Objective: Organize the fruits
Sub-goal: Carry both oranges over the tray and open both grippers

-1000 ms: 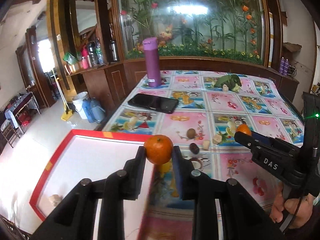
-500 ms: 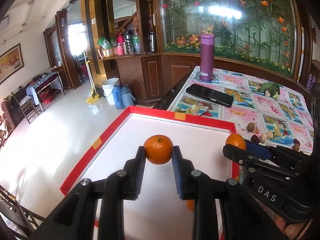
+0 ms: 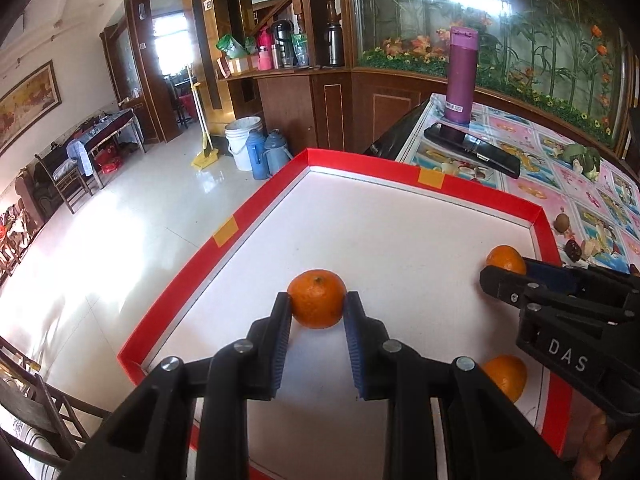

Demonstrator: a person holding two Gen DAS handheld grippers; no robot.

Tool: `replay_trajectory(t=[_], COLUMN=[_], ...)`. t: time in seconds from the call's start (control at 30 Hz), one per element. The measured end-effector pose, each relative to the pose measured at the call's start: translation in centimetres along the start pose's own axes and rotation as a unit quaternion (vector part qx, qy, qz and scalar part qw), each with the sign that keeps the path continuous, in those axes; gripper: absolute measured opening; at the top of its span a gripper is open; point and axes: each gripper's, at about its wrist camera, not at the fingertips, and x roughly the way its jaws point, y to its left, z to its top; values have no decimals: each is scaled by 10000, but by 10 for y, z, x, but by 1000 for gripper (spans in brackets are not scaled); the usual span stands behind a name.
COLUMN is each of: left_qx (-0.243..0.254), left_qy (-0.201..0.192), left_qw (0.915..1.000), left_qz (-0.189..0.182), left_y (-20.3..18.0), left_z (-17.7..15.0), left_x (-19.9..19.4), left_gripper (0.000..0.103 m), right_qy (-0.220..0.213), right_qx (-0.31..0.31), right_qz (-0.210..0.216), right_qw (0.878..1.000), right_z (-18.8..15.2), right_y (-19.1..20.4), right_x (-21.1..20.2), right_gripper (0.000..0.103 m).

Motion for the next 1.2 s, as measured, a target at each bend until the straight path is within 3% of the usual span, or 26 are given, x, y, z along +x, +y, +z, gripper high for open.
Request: replay_trajectory(t=[0.23,0.33,0.4,0.8,1.2], left_qx=[47,-29,-51,55,351], left_qy=[-52,-60,-150,-1396,-1659], left_qw=[10000,10000,9999,9899,9836], left_qz=[36,-10,-19,-245,-606], left_y=[3,7,8,-6,-46], left_z=[-3,-2,-2,31,41], left_x=[0,-2,-9,-100,-131], left_gripper=[30,31,31,31,31], right_qy=[152,61,15,-939,-1394], right_qx=[-158,-66,70,709,1264], right_qz=[-145,97,193,452,234], right_qw=[9997,9999,9998,9920,9819], right_z=[0,-1,-1,-2,-12], right_y=[3,-1,-5,-54,-118], right_x=[3,-5,-11,-86,-139], right_gripper=[34,36,43,44,45])
